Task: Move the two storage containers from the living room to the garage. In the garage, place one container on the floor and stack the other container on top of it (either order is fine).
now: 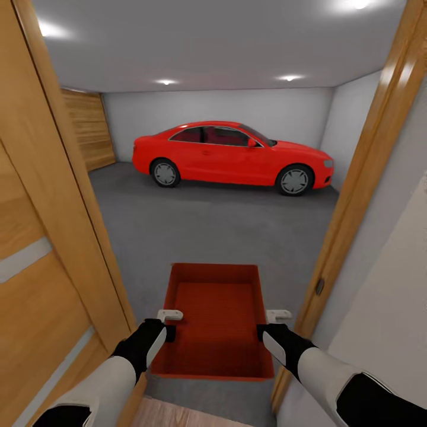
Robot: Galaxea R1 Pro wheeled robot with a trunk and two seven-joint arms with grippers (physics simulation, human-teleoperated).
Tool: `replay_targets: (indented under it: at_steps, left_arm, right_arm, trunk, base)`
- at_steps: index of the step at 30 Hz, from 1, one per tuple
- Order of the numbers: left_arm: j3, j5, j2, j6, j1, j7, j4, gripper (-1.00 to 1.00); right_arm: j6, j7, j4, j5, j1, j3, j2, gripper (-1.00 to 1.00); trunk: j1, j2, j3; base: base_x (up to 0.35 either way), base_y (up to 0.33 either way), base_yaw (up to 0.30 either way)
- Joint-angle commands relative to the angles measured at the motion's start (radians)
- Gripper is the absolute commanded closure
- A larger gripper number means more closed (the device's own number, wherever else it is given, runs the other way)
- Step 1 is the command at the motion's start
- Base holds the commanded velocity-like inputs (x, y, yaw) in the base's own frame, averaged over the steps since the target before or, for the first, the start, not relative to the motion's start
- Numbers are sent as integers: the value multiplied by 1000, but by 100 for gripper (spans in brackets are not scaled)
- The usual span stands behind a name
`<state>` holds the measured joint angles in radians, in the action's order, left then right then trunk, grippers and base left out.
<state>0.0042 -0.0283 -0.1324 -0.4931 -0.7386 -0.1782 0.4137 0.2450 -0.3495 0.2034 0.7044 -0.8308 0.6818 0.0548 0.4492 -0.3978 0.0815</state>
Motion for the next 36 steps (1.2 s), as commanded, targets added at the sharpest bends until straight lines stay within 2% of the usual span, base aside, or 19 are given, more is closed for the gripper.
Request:
replay_targets:
  at_steps: [1, 10, 36]
  left_arm:
    - [-1, 10, -7, -6, 1, -4, -1, 100]
    - [-1, 10, -7, -5, 1, -4, -1, 100]
    - [-1, 10, -7, -6, 1, -4, 0, 100]
  right_arm:
    - [-1, -5, 60, -36, -2, -34, 0, 100]
    - [-1, -5, 60, -36, -2, -34, 0, 100]
    - [0, -3, 59, -36, -2, -34, 0, 100]
  trunk:
    - [1, -2, 2]
    - [1, -2, 2]
    - [1, -2, 2]
  base:
    - [132, 124, -241]
    - [128, 114, -205]
    - [23, 19, -4]
